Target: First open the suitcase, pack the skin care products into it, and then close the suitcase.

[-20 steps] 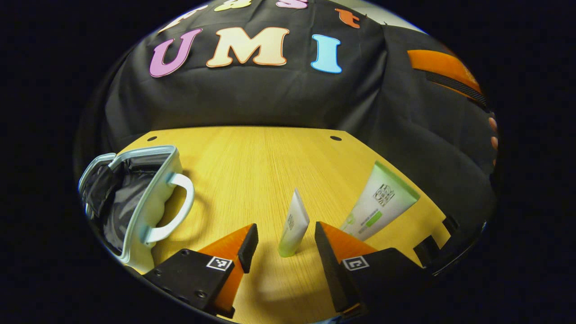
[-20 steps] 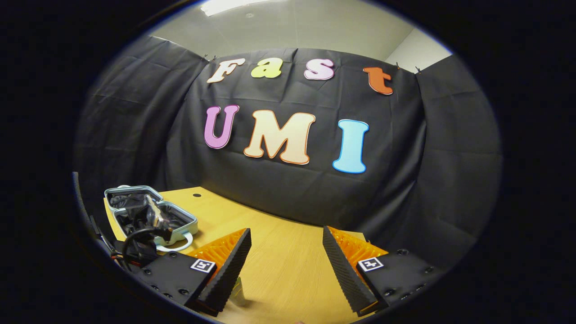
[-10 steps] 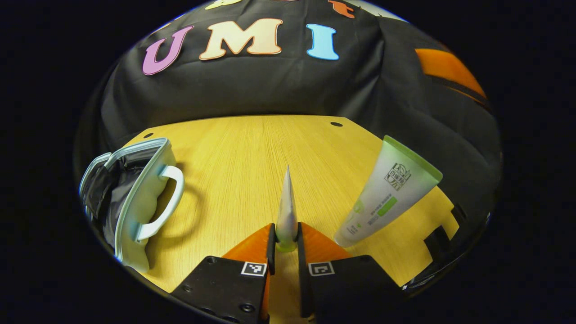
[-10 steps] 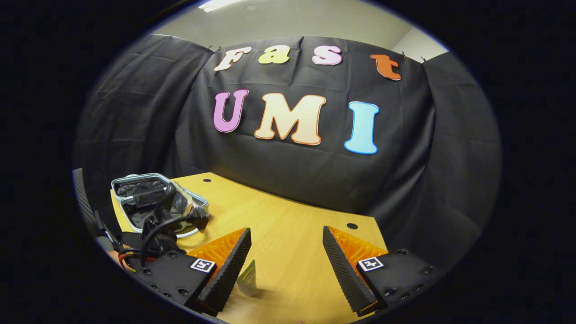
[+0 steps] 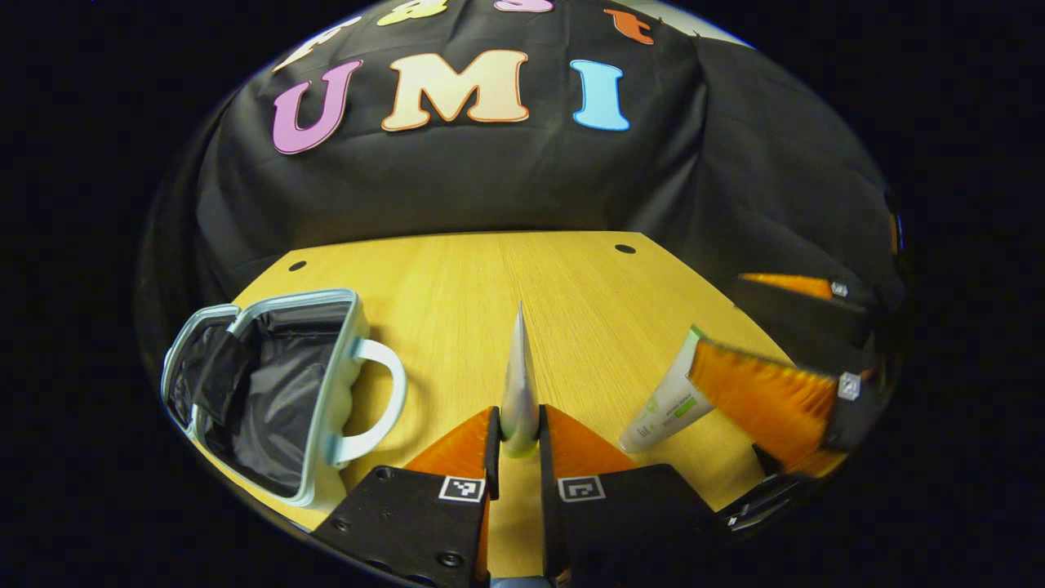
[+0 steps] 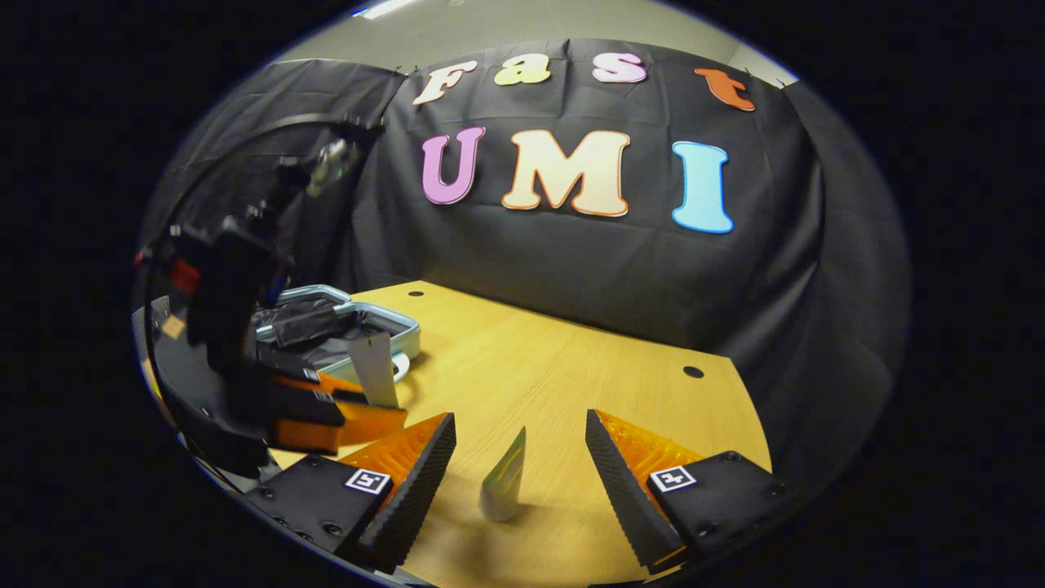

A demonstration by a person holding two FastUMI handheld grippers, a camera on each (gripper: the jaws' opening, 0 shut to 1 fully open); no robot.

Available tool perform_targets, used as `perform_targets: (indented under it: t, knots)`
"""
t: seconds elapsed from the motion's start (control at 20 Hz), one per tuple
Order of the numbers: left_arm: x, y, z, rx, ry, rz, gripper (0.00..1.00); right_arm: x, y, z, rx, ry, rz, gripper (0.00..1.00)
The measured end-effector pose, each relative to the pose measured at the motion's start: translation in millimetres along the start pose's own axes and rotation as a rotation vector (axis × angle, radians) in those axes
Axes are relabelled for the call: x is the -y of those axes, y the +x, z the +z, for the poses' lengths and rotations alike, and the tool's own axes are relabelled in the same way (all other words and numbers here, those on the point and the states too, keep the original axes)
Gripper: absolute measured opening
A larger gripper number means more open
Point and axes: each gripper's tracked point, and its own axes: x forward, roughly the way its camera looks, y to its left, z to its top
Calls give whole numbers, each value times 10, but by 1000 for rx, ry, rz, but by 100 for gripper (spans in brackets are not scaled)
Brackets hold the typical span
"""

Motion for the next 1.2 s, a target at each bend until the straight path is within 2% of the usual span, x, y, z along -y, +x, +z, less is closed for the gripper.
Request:
perform_targets:
  t: [0.15,0.3,0.45,0.55,0.7,0.75,0.9,1.05,1.2]
  knots:
    - [-70,-169,134,8,-38,16,18,-58,126,-351,-78,8,22,99]
    - [-157,-316,277,31,-51,40,18,-60,193,-627,-135,26,30,91]
    - [-239,-443,403,50,-76,60,18,-90,258,-876,-185,43,33,75]
    - [-311,-521,471,62,-78,76,18,-126,284,-949,-203,45,37,69]
    - [-451,-591,504,58,-71,109,18,-193,316,-941,-201,47,49,42]
    - [-495,-609,478,52,-73,118,18,-231,324,-939,-202,49,55,40]
    - [-701,-671,412,14,-81,156,18,-224,318,-885,-222,78,57,24]
    - [-985,-763,346,-23,-80,209,18,-295,347,-723,-239,111,82,24]
    - [-1367,-831,208,-88,-59,242,18,-324,439,-450,-237,139,52,24]
